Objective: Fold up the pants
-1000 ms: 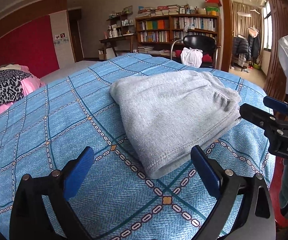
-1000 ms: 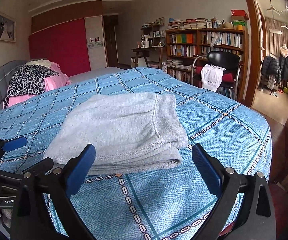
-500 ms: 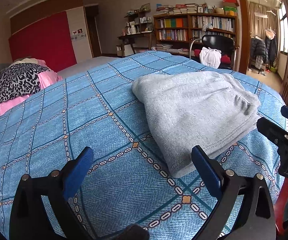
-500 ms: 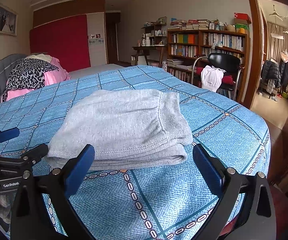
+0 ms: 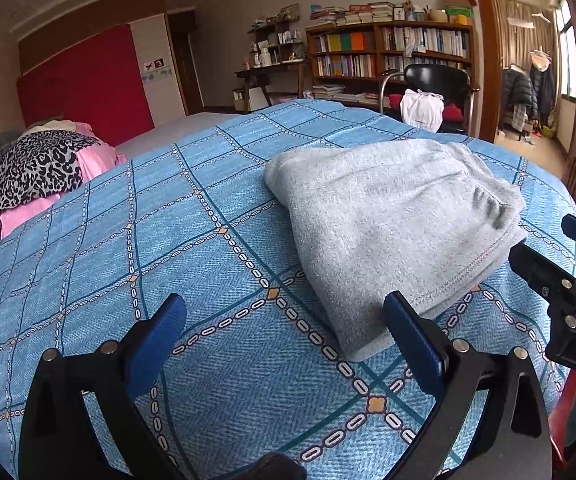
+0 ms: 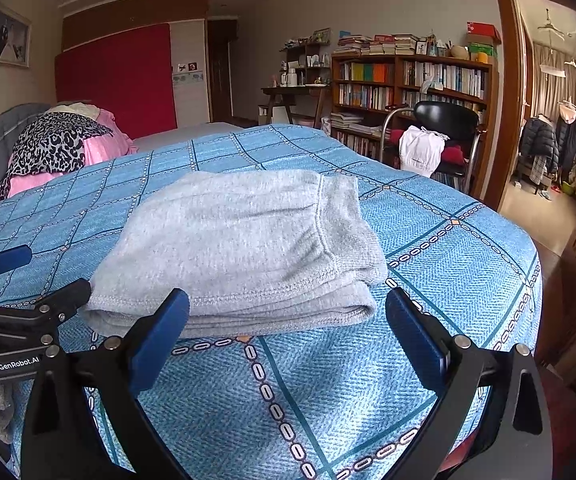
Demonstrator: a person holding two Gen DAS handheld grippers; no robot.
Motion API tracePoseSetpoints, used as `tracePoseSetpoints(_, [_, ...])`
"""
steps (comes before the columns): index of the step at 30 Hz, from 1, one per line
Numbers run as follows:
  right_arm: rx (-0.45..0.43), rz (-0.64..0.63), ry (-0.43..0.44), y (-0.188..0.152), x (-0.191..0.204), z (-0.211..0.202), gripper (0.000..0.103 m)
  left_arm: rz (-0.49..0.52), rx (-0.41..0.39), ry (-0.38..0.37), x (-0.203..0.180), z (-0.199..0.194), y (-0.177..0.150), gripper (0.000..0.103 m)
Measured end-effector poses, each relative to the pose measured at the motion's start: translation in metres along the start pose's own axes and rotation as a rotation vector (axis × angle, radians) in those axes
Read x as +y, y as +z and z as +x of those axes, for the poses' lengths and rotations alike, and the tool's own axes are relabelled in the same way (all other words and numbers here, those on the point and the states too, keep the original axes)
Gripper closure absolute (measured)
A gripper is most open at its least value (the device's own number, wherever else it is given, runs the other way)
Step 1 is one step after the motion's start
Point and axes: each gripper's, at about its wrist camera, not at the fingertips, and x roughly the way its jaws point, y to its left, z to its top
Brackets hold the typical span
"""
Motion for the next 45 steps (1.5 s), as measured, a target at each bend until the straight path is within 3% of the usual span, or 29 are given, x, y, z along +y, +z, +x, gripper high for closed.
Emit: tracePoseSetpoints(45, [0.032, 0.010, -0.039, -0.001, -0.003, 0.015, 0.003, 0.024, 0.015, -0.030, -0.011, 0.005, 0.005, 0.005])
